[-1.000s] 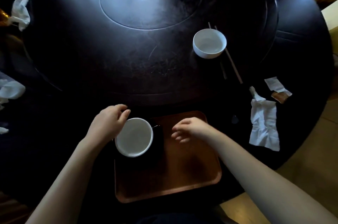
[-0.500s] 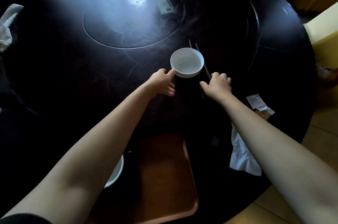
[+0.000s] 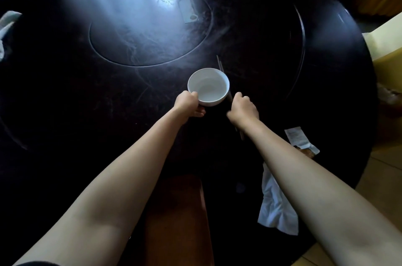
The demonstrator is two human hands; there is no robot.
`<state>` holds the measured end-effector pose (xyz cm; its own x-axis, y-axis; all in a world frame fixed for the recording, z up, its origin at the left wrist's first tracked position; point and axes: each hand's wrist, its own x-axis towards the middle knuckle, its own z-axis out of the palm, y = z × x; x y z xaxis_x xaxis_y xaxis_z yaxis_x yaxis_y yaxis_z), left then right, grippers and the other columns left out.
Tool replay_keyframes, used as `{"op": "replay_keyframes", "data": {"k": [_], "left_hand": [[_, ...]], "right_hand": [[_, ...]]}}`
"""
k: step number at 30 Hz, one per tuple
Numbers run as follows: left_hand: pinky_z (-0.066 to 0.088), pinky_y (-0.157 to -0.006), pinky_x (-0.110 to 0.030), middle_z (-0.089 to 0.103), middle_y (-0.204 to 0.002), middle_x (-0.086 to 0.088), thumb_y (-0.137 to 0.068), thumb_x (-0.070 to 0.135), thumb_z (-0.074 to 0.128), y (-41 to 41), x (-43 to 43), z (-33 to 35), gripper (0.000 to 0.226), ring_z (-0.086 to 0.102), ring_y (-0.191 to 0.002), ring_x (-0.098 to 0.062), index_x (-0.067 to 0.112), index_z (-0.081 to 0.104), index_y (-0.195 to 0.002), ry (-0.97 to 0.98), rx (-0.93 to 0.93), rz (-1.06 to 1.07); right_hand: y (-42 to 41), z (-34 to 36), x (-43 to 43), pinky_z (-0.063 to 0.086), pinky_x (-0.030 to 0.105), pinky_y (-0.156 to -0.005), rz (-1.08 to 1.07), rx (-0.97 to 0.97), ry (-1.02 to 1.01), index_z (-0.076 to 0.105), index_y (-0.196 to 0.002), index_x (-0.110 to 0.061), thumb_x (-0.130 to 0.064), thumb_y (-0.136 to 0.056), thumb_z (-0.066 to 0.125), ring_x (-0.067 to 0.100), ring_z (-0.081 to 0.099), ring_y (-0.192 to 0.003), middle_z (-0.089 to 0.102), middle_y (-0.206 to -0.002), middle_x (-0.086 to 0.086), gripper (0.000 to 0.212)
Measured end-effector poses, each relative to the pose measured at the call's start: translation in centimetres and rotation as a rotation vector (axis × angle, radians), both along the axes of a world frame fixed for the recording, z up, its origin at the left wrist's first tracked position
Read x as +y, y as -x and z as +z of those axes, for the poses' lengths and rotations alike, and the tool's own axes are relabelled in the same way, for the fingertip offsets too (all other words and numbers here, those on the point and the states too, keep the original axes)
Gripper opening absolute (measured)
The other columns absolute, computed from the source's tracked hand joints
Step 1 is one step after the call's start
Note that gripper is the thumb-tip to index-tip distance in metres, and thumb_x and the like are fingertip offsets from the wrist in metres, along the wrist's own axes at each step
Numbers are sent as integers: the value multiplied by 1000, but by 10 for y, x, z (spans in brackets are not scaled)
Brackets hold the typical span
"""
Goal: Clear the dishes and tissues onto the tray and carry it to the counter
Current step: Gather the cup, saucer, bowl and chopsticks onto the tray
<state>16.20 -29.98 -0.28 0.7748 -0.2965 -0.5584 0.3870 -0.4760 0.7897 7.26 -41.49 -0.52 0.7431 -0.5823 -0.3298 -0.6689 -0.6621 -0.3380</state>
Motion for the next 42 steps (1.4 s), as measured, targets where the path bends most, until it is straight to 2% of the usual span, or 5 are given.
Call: {"op": "replay_keyframes", "data": {"k": [13, 31, 34, 37, 42], "left_hand": [[40, -31, -17, 51, -61, -14, -88, 7, 28, 21, 51, 3, 22, 50, -27, -6, -1, 47, -95, 39, -59, 102], [38, -29, -20, 55, -60, -15, -93, 5, 31, 114, 180, 8, 23, 50, -30, -9, 11, 49, -81, -19, -9, 248], [38, -29, -20, 55, -60, -15, -93, 5, 31, 116, 184, 6, 23, 50, -30, -9, 11, 49, -81, -24, -3, 259], [38, -29, -20, 55, -60, -15, -93, 6, 31, 119, 189, 7, 23, 50, -31, -9, 10, 50, -82, -30, -8, 267], [38, -29, -20, 55, -59, -15, -93, 5, 31, 128, 199, 9, 22, 49, -31, -10, 6, 51, -84, -30, -25, 292]], "right_hand": [[-17, 0, 6, 48, 40, -87, 8, 146, 93, 34, -128, -1, -23, -85, 61, 35, 51, -119, 44, -133, 20, 55], [-6, 1, 28, 48, 45, -85, 95, 63, 231, 38, -124, 0, -3, -92, 39, 39, 52, -115, 48, -130, 23, 32], [-7, 5, 40, 48, 44, -78, 146, -126, 26, 46, -114, -5, -11, -94, 39, 35, 59, -98, 59, -110, 17, 21], [-12, 7, 55, 41, 24, -50, 49, -416, -543, 55, -83, -14, -27, -95, 46, 15, 50, -58, 55, -68, 1, 21], [-22, 18, 78, 21, 16, -31, -119, -746, -1072, 37, -59, -20, -35, -92, 53, 3, 28, -33, 37, -44, -8, 40]]}}
